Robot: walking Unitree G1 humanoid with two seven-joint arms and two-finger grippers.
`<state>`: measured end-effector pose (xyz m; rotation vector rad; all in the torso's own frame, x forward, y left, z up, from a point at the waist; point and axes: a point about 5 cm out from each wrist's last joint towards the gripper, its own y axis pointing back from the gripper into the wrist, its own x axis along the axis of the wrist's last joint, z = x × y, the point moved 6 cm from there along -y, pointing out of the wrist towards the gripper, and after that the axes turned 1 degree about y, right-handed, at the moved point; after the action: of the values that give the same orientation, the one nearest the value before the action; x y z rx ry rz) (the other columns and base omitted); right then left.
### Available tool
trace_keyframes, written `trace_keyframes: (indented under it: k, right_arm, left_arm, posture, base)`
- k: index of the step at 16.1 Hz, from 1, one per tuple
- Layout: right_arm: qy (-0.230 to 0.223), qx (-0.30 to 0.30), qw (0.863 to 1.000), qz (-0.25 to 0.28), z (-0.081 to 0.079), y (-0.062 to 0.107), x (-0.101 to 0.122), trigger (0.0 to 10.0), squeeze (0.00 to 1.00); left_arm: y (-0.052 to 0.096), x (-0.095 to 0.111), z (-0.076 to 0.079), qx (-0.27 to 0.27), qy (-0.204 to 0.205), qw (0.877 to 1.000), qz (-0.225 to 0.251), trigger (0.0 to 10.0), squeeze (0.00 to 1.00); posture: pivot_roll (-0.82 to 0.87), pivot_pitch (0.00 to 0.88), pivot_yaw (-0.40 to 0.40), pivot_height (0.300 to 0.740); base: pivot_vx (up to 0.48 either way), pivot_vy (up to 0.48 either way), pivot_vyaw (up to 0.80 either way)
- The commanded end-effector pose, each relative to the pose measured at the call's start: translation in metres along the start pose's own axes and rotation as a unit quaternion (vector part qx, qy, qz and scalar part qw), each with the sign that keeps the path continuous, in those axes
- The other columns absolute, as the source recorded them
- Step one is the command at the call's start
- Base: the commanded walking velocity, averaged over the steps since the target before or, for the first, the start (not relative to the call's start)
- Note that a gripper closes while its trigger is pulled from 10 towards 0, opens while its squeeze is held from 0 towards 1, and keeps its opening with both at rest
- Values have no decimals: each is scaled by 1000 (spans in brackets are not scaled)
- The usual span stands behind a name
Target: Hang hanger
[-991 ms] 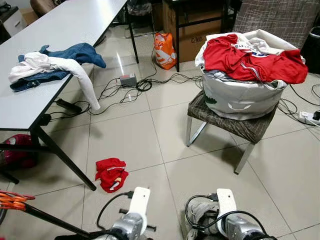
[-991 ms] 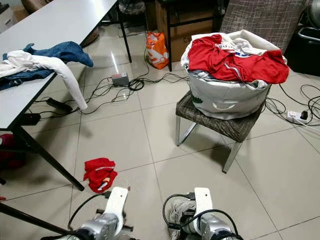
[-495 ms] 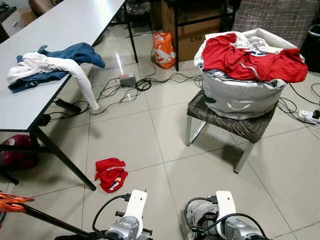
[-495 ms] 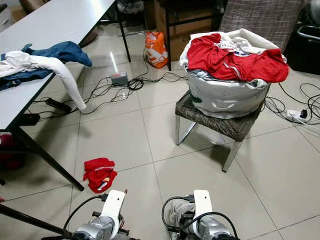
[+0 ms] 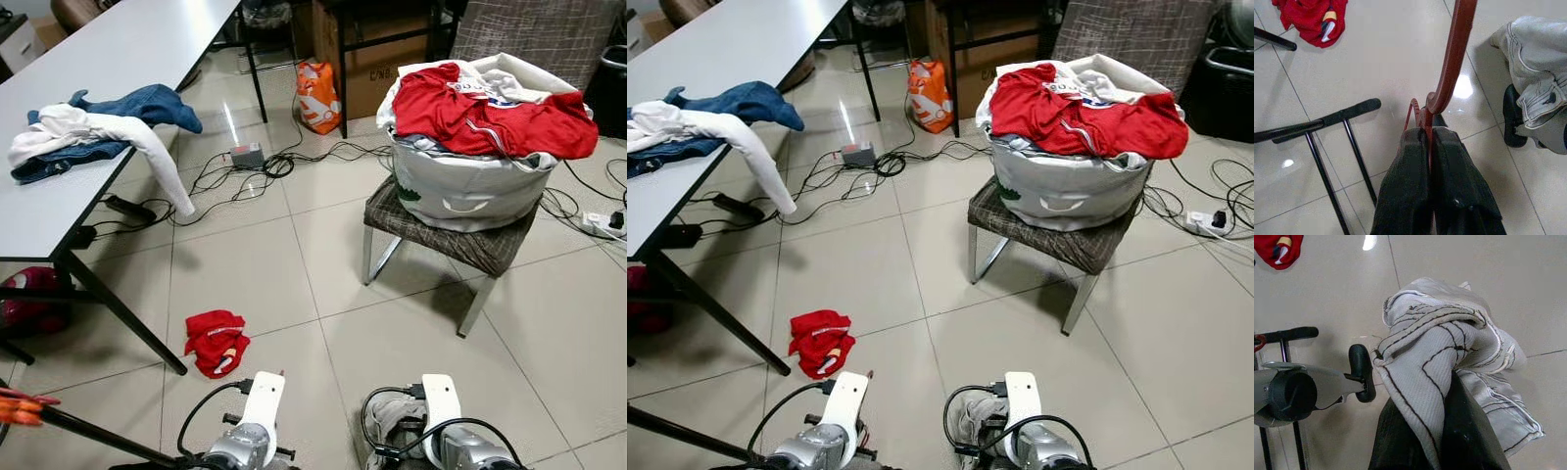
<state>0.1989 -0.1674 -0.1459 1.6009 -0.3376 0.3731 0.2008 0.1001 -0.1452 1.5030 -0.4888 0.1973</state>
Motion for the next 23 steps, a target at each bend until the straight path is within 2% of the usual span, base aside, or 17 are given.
trace_keyframes:
  k: [1,5,9,10,15,18,23]
  right_arm:
    - [5,1,1000,7,-2,0,2,0,0]
    - [-5,-6,1000,9,7,1,-1,0,0]
    - [-2,1,1000,10,1,1,-1,0,0]
    - [-1,2,1000,9,0,0,-1,0,0]
    - [9,-2,1000,4,4,1,-6,0,0]
    - [-4,-11,1000,10,10,2,-4,0,0]
    - [4,-13,1000,-1,12,2,-14,0,0]
  left_arm:
    - [0,-3,2,-6,-9,1000,-1,10000,0]
    - [1,-5,18,-27,-37,999,1,10000,0]
    - [2,-19,29,-42,-67,997,-8,10000,0]
    - [2,-24,29,-42,-71,997,-13,10000,0]
    - [2,-23,26,-34,-75,997,-11,10000,0]
    - [2,-21,24,-31,-69,997,-9,10000,0]
    - [2,-21,22,-30,-65,997,-10,10000,0]
  posture:
    - [-103,0,148,740]
    - [-114,0,157,740]
    - [-106,0,161,740]
    - [-104,0,158,740]
    - [-97,0,150,740]
    - [-98,0,150,740]
    - [-96,0,147,740]
  base:
    - [0,0,0]
    - [0,0,0]
    - [0,0,0]
    - [0,0,0]
    - [0,0,0]
    - [0,0,0]
    - [0,0,0]
